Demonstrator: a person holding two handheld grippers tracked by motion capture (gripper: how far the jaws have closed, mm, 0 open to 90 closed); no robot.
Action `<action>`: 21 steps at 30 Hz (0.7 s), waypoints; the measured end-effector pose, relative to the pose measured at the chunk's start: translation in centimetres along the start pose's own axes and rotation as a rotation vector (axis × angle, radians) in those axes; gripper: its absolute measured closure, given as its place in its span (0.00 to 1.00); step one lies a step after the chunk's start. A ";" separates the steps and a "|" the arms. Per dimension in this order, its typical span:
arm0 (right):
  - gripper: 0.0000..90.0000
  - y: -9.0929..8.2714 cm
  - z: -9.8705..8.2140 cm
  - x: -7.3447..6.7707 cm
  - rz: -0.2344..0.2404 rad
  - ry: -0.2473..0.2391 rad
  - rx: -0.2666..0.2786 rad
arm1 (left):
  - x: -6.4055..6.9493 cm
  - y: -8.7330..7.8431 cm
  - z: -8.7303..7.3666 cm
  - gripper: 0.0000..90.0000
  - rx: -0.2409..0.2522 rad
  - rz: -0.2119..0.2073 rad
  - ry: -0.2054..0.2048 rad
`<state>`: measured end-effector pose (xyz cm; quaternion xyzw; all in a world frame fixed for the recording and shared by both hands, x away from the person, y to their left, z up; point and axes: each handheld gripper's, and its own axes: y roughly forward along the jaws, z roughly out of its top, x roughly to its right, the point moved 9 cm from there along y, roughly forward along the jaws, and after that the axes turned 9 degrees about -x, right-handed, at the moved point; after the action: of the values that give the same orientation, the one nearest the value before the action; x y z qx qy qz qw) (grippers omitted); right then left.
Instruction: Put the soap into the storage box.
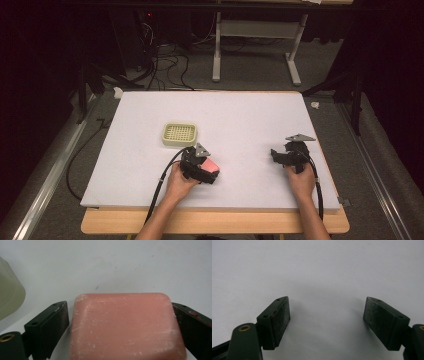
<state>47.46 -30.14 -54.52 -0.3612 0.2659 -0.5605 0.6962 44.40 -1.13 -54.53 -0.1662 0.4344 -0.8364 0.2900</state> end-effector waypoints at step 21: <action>0.24 0.0 0.0 0.0 -0.001 0.001 0.000 | 0.2 0.1 -0.2 0.15 0.004 0.015 0.009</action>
<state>47.45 -30.13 -54.52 -0.3611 0.2658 -0.5609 0.6959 44.19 -1.22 -54.70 -0.1588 0.4352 -0.8359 0.2945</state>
